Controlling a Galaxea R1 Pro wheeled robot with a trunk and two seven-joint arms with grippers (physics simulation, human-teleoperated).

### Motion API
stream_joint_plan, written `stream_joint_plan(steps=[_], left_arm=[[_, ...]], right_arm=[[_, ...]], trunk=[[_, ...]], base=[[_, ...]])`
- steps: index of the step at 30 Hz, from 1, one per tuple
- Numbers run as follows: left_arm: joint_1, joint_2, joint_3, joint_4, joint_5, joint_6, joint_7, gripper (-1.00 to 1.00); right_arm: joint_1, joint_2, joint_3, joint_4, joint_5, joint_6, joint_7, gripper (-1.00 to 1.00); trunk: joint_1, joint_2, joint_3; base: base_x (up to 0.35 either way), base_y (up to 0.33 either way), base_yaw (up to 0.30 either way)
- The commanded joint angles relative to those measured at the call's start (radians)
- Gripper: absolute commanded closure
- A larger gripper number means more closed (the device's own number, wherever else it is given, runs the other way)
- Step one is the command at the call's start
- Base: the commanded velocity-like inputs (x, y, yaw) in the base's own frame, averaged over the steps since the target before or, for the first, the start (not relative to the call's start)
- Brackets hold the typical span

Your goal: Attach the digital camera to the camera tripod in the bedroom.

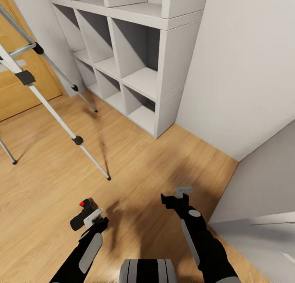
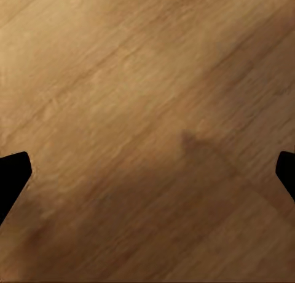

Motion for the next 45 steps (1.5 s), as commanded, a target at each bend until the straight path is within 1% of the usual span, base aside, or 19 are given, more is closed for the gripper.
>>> stream_joint_plan(steps=[1, 4, 7, 33, 38, 45], left_arm=[[0.0, 0.001, -0.002, -0.002, 0.004, 0.004, 0.007, -1.0], [0.0, 0.002, -0.002, -0.003, 0.003, 0.003, 0.007, -1.0], [0.0, 0.003, -0.002, -0.002, 0.004, 0.003, 0.007, -1.0], [0.0, 0.008, 0.002, 0.004, 0.002, 0.002, 0.006, -1.0], [0.0, 0.016, 0.002, 0.003, 0.002, 0.002, 0.006, -1.0], [0.0, 0.019, 0.002, 0.005, 0.002, 0.002, 0.006, -1.0]], right_arm=[[0.0, 0.0, 0.001, -0.007, 0.0, 0.013, 0.0, -1.0], [0.0, 0.0, 0.003, -0.024, -0.012, 0.031, -0.001, -1.0], [0.0, -0.002, 0.002, -0.029, -0.015, 0.036, -0.001, -1.0], [0.001, -0.008, 0.002, -0.037, -0.016, 0.039, -0.001, -1.0], [0.001, -0.007, 0.003, -0.041, -0.016, 0.039, -0.001, -1.0], [0.001, -0.006, 0.003, -0.046, -0.016, 0.038, -0.001, -1.0]], trunk=[[0.0, -0.001, -0.005], [0.002, -0.001, -0.016], [0.003, -0.002, -0.028], [0.015, -0.008, -0.128], [0.015, -0.008, -0.128], [0.015, -0.008, -0.128]], base=[[0.0, 0.0, 0.0], [0.0, 0.0, 0.0], [0.0, 0.0, 0.0], [0.0, 0.0, 0.0], [0.0, 0.0, 0.0], [0.0, 0.0, 0.0]])
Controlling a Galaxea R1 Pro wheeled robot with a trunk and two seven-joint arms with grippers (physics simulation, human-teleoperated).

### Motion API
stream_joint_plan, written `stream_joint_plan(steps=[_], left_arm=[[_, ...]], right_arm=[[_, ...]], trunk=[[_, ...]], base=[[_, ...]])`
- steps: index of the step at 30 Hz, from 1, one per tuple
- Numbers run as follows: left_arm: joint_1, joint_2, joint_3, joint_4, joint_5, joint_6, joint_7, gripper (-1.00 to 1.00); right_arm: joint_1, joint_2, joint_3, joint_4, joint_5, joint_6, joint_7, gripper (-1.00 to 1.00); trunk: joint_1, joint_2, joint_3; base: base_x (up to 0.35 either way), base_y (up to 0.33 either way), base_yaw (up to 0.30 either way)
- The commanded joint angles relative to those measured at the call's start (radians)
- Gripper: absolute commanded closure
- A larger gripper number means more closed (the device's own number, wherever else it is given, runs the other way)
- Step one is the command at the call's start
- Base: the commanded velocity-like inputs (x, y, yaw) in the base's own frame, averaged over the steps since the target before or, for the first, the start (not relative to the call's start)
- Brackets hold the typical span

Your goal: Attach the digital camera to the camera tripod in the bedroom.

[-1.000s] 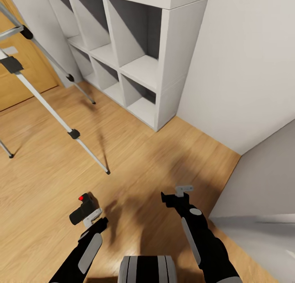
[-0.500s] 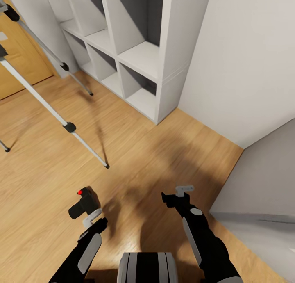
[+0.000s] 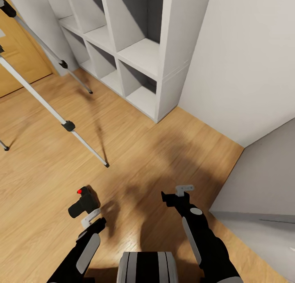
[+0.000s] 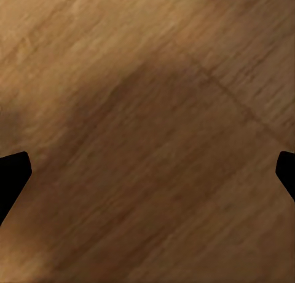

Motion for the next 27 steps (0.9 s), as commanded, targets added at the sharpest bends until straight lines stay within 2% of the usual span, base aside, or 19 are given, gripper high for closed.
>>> stream_joint_plan(steps=[1, 5, 9, 27], left_arm=[[0.0, 0.001, -0.002, -0.002, 0.004, 0.004, 0.007, -1.0], [0.0, 0.001, -0.002, -0.001, 0.004, 0.004, 0.007, -1.0], [0.0, 0.001, -0.002, 0.0, 0.004, 0.004, 0.008, -1.0], [0.0, 0.003, 0.0, 0.056, 0.005, 0.005, 0.017, -1.0]], right_arm=[[0.0, 0.0, 0.0, -0.002, 0.003, 0.006, 0.0, -1.0], [0.0, 0.0, 0.0, -0.002, 0.003, 0.006, 0.0, -1.0], [0.0, -0.001, 0.0, -0.002, 0.003, 0.006, 0.0, -1.0], [0.0, 0.003, 0.0, -0.002, 0.003, 0.006, 0.0, -1.0]], trunk=[[0.0, 0.0, -0.001], [0.0, 0.0, -0.001], [0.002, -0.001, -0.016], [0.002, -0.001, -0.016]], base=[[0.0, 0.0, 0.0], [0.0, 0.0, 0.0], [0.0, 0.0, 0.0], [0.0, 0.0, 0.0]])
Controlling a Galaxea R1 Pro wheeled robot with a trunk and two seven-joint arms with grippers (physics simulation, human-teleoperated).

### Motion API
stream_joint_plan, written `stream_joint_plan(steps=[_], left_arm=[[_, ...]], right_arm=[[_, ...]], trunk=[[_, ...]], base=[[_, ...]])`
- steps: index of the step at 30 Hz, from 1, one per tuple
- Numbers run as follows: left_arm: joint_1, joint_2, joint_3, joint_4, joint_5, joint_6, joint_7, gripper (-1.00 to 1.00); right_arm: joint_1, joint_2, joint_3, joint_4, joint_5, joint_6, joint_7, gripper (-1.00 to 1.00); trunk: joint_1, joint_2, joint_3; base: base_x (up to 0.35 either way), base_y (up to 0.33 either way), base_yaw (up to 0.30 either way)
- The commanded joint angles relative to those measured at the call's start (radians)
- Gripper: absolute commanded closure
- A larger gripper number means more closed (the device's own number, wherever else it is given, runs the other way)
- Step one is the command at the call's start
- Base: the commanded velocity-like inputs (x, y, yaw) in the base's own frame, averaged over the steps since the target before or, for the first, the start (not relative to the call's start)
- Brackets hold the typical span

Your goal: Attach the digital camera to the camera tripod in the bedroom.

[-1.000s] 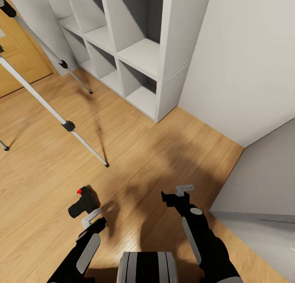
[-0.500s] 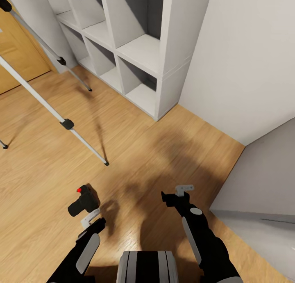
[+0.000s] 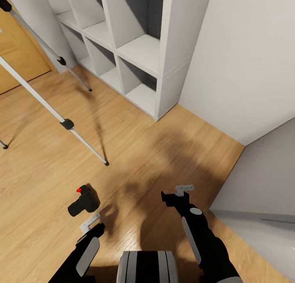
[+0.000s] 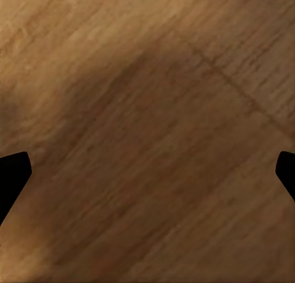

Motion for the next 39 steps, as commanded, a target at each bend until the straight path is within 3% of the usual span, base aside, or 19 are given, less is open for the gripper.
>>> stream_joint_plan(steps=[1, 9, 12, 13, 39], left_arm=[[0.0, 0.002, -0.002, -0.001, 0.004, 0.004, 0.008, -1.0], [0.0, 0.005, -0.007, -0.005, -0.005, -0.018, 0.017, -1.0], [0.0, 0.005, -0.008, -0.009, -0.009, -0.059, 0.018, -1.0], [0.0, 0.009, -0.006, -0.011, -0.011, -0.102, 0.016, -1.0], [-0.006, 0.012, -0.009, -0.003, -0.016, -0.095, 0.024, -1.0]], right_arm=[[0.0, 0.0, 0.0, -0.001, 0.003, 0.006, 0.0, -1.0], [0.0, 0.002, 0.0, 0.0, 0.003, 0.006, 0.0, -1.0], [0.0, 0.002, 0.0, 0.001, 0.003, 0.006, 0.0, -1.0], [0.0, 0.002, 0.0, 0.006, 0.003, 0.006, 0.0, -1.0], [0.0, 0.003, 0.0, 0.011, 0.003, 0.006, 0.0, -1.0]], trunk=[[0.0, 0.0, -0.001], [0.0, 0.0, -0.001], [0.0, 0.0, -0.001], [0.0, 0.0, -0.001], [0.0, 0.0, -0.001]], base=[[0.0, 0.0, 0.0], [0.0, 0.0, 0.0], [0.0, 0.0, 0.0], [0.0, 0.0, 0.0], [0.0, 0.0, 0.0]])
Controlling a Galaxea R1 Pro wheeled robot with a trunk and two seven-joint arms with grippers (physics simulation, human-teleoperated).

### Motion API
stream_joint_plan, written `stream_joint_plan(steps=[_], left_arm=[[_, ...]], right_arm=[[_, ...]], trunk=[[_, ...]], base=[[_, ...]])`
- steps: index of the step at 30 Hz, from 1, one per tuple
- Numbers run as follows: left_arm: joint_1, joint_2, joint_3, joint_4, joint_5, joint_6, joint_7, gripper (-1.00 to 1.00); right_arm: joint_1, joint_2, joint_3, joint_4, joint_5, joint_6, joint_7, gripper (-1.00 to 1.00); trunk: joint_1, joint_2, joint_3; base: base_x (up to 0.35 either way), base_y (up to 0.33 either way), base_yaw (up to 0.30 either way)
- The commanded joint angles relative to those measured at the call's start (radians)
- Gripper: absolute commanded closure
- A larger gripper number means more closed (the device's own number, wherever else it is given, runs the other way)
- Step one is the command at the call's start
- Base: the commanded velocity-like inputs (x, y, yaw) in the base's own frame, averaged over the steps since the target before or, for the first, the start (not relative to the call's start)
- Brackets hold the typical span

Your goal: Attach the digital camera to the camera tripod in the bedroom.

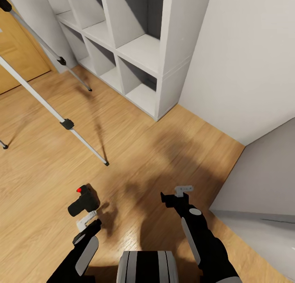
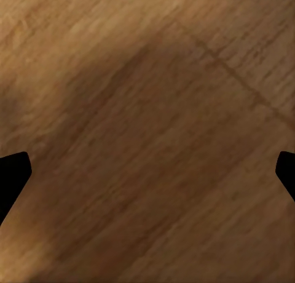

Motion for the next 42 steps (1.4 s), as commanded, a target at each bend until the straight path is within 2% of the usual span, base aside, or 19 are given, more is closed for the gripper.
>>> stream_joint_plan(steps=[1, 4, 7, 9, 19, 25, 38, 42], left_arm=[[-0.001, 0.001, -0.003, -0.002, 0.005, 0.002, 0.009, -1.0], [-0.039, 0.005, -0.003, 0.003, 0.005, 0.022, 0.059, -1.0], [-0.07, 0.004, -0.003, 0.008, -0.037, 0.062, 0.084, -1.0], [-0.097, 0.002, -0.003, 0.017, -0.051, 0.076, 0.092, -1.0], [-0.146, 0.003, -0.003, 0.075, -0.052, 0.091, 0.097, -1.0], [-0.195, 0.002, -0.003, 0.123, -0.059, 0.113, 0.097, -1.0], [-0.212, -0.008, -0.003, 0.12, -0.065, 0.13, 0.087, -1.0], [-0.212, -0.029, -0.003, 0.129, -0.059, 0.129, 0.092, -1.0]], right_arm=[[0.0, 0.0, 0.0, -0.001, 0.003, 0.006, 0.0, -1.0], [0.0, 0.0, 0.001, 0.001, 0.003, 0.006, 0.0, -1.0], [0.0, 0.0, 0.001, 0.001, 0.002, 0.006, 0.0, -1.0], [0.0, -0.001, 0.001, 0.001, 0.002, 0.005, -0.001, -1.0], [0.0, -0.005, 0.0, 0.001, 0.003, 0.004, -0.001, -1.0], [0.0, -0.007, 0.0, 0.001, 0.003, 0.004, -0.001, -1.0], [0.0, -0.009, -0.001, -0.001, 0.004, 0.004, 0.0, -1.0], [0.0, -0.009, -0.001, -0.002, 0.004, 0.004, 0.0, -1.0]], trunk=[[0.0, 0.0, -0.001], [0.0, 0.0, -0.001], [0.0, 0.0, -0.001], [0.0, 0.0, -0.001], [0.0, 0.0, -0.001], [0.0, 0.0, -0.001], [0.0, 0.0, -0.001], [0.0, 0.0, -0.001]], base=[[0.0, 0.0, 0.0], [0.0, 0.0, 0.0], [0.0, 0.0, 0.0], [0.0, 0.0, 0.0], [0.0, 0.0, 0.0], [0.0, 0.0, 0.0], [0.0, 0.0, 0.0], [0.0, 0.0, 0.0]])
